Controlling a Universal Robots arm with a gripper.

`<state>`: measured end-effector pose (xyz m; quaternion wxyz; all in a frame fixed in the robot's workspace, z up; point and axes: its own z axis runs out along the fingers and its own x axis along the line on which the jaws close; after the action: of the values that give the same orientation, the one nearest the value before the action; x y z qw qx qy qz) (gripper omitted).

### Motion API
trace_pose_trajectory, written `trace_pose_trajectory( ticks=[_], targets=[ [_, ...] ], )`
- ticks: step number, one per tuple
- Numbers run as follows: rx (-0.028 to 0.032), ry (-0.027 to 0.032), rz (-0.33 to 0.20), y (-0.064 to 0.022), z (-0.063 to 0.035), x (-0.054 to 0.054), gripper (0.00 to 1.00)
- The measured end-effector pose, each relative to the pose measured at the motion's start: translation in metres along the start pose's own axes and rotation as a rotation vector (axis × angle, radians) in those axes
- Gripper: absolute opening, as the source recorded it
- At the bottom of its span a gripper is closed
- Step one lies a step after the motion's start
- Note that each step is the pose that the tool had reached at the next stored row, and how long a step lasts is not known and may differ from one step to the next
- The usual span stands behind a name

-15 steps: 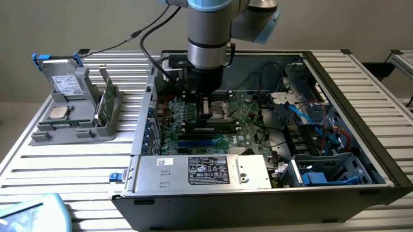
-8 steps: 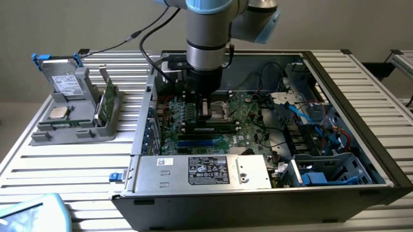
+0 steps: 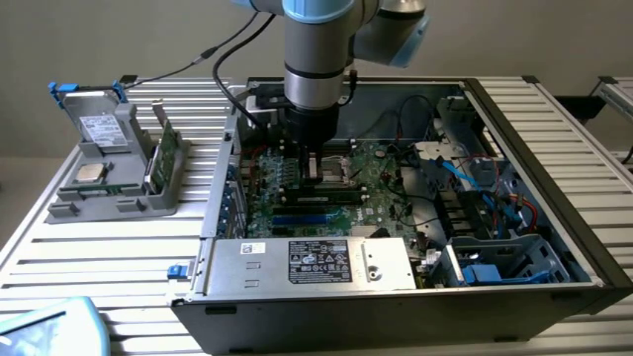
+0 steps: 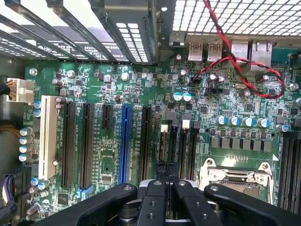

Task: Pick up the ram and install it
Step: 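Press down the ram until it locks into place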

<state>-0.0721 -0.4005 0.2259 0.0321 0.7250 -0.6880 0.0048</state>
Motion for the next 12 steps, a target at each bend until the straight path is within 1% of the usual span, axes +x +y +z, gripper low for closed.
trace_pose_trajectory(
  ticks=[3,4,6,12],
  targets=[
    [0.0012,-0.002,0.0,0.0,-0.0018,0.0,0.11],
    [0.0002,-0.0011,0.0,-0.0003,-0.0038,0.0,0.11],
    [-0.0036,-0.0012,0.0,-0.0036,-0.0064,0.0,0.11],
    [-0.0194,-0.0029,-0.001,-0.0207,-0.0118,0.002,0.11]
  ],
)
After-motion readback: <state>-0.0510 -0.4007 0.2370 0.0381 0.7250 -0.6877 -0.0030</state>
